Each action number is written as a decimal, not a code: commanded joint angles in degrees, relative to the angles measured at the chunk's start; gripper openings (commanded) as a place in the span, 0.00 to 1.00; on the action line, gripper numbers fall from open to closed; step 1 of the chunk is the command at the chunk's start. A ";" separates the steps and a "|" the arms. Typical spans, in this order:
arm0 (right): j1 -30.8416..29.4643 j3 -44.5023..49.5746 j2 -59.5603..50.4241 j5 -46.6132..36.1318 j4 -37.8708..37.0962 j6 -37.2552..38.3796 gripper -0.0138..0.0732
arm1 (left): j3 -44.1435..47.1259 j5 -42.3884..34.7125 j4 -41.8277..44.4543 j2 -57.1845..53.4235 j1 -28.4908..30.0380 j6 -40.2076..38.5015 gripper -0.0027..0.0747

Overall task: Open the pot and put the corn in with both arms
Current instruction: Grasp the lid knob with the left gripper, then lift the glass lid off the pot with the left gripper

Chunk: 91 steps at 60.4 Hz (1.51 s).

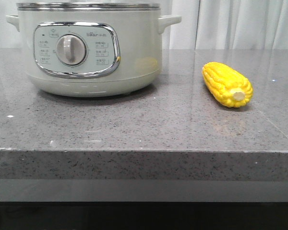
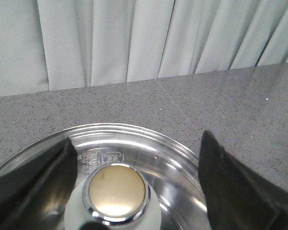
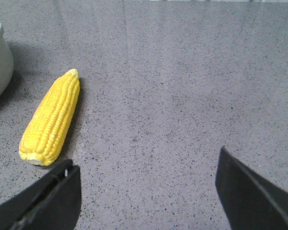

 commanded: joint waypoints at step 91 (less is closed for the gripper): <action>-0.39 -1.76 0.66 -4.12 -0.48 -0.15 0.84 | -12.39 -0.19 0.95 1.60 0.36 0.11 0.35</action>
